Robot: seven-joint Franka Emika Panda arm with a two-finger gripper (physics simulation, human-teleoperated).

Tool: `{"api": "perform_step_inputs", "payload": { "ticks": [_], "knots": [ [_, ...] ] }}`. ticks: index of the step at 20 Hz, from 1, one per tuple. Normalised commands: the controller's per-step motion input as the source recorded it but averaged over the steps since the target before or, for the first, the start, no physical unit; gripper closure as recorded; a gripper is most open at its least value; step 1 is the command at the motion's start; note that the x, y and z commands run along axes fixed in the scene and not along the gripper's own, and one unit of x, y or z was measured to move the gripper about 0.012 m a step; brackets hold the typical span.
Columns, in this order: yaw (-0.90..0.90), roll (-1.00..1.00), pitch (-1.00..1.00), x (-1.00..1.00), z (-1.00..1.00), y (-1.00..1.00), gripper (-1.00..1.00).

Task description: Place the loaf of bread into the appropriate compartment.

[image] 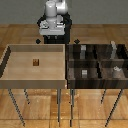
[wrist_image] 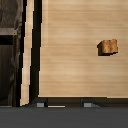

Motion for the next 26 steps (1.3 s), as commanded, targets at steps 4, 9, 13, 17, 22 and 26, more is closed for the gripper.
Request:
{"api": "perform_step_inputs", "payload": {
  "ticks": [4, 9, 13, 17, 22, 26],
  "knots": [
    [0.00, 0.00, 0.00, 0.00, 0.00, 0.00, -1.00],
    [0.00, 0.00, 0.00, 0.00, 0.00, -0.20, -1.00],
    [0.00, 0.00, 0.00, 0.00, 0.00, -0.75, -1.00],
    [0.00, 0.00, 0.00, 0.00, 0.00, -1.00, -1.00],
    [0.00, 0.00, 0.00, 0.00, 0.00, -0.60, -1.00],
    [0.00, 0.00, 0.00, 0.00, 0.00, 0.00, -1.00]
  ]
}}
